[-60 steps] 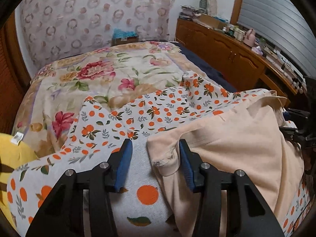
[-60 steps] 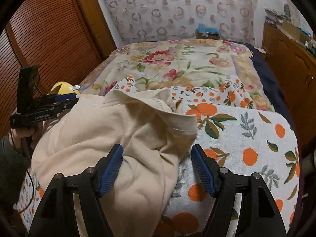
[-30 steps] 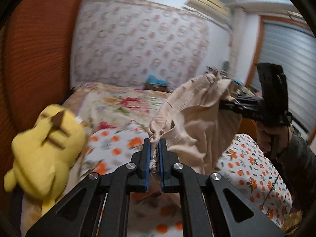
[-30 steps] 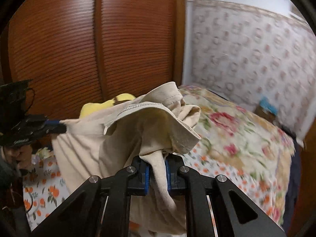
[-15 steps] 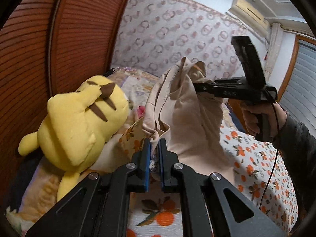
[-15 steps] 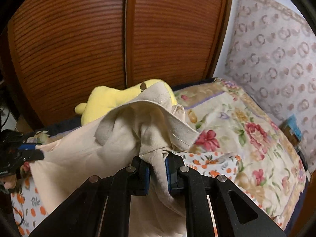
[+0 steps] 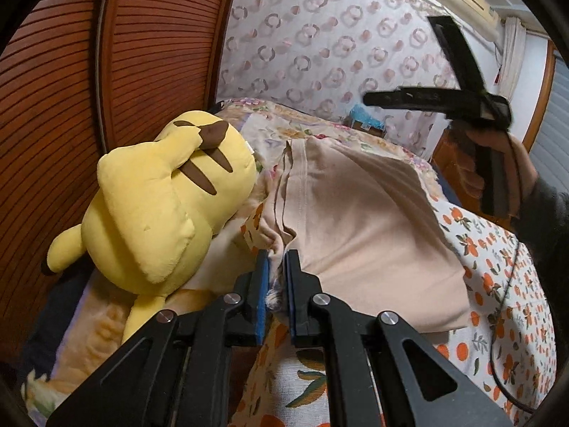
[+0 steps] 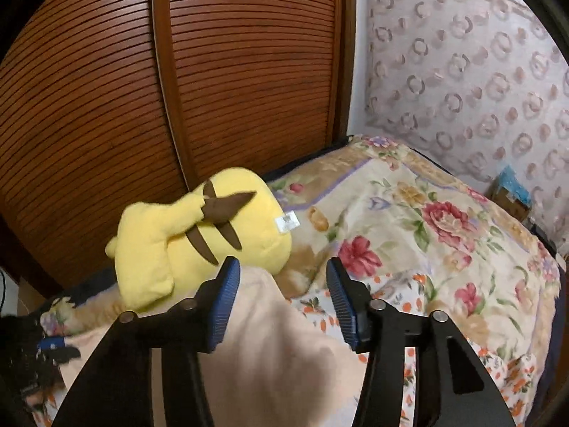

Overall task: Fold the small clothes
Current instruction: 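Lift the folded shirt with both grippers and carry it toward the yellow plush toy, then lower the folded shirt beside the yellow plush toy and open both grippers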

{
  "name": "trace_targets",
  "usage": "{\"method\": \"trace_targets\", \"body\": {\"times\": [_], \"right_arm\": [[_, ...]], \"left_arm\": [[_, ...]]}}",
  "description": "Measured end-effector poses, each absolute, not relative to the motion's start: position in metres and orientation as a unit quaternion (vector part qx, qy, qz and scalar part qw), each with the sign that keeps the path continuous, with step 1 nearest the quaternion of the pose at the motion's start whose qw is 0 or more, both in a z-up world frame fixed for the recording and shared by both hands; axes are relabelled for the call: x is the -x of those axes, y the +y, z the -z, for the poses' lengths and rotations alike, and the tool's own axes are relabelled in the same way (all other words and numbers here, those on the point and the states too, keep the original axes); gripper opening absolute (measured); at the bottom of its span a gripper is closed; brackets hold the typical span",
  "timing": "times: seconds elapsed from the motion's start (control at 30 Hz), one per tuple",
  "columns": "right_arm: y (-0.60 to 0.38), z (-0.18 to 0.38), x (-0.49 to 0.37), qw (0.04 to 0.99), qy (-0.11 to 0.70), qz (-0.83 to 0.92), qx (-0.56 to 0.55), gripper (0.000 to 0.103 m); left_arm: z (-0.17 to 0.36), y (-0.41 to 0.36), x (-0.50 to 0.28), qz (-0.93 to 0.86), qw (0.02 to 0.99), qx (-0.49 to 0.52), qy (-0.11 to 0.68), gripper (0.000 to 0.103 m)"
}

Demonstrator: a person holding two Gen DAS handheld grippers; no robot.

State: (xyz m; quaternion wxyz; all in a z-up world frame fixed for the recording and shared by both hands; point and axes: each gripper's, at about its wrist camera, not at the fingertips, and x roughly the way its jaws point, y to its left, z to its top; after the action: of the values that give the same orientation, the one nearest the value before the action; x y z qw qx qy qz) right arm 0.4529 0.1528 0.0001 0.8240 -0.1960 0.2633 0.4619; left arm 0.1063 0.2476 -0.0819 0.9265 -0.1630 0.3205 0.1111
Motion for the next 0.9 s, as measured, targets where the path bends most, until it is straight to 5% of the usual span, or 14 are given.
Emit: {"method": "trace_targets", "body": {"times": [0.1, 0.23, 0.4, 0.53, 0.67, 0.73, 0.9], "right_arm": [[0.135, 0.006, -0.433, 0.825, 0.274, -0.455, 0.194, 0.053], [0.123, 0.0, -0.417, 0.833, 0.274, -0.445, 0.18, 0.053], [0.081, -0.01, -0.373, 0.846, 0.261, -0.438, 0.156, 0.053], [0.052, -0.015, -0.336, 0.854, 0.246, -0.433, 0.146, 0.053], [0.018, -0.016, -0.299, 0.865, 0.234, -0.424, 0.134, 0.056], [0.002, -0.016, -0.281, 0.87, 0.23, -0.416, 0.128, 0.062], [-0.042, -0.016, -0.234, 0.88, 0.221, -0.408, 0.106, 0.075]], "left_arm": [[0.08, 0.247, -0.104, -0.107, 0.928, 0.165, 0.317, 0.014], [0.07, 0.241, -0.096, -0.107, 0.936, 0.148, 0.301, 0.037], [0.051, 0.225, -0.086, -0.1, 0.947, 0.119, 0.281, 0.05], [0.034, 0.207, -0.077, -0.083, 0.958, 0.11, 0.253, 0.086], [0.021, 0.184, -0.074, -0.06, 0.962, 0.093, 0.25, 0.091], [0.017, 0.171, -0.074, -0.051, 0.963, 0.08, 0.254, 0.103], [0.007, 0.138, -0.07, -0.017, 0.966, 0.071, 0.247, 0.103]]}}
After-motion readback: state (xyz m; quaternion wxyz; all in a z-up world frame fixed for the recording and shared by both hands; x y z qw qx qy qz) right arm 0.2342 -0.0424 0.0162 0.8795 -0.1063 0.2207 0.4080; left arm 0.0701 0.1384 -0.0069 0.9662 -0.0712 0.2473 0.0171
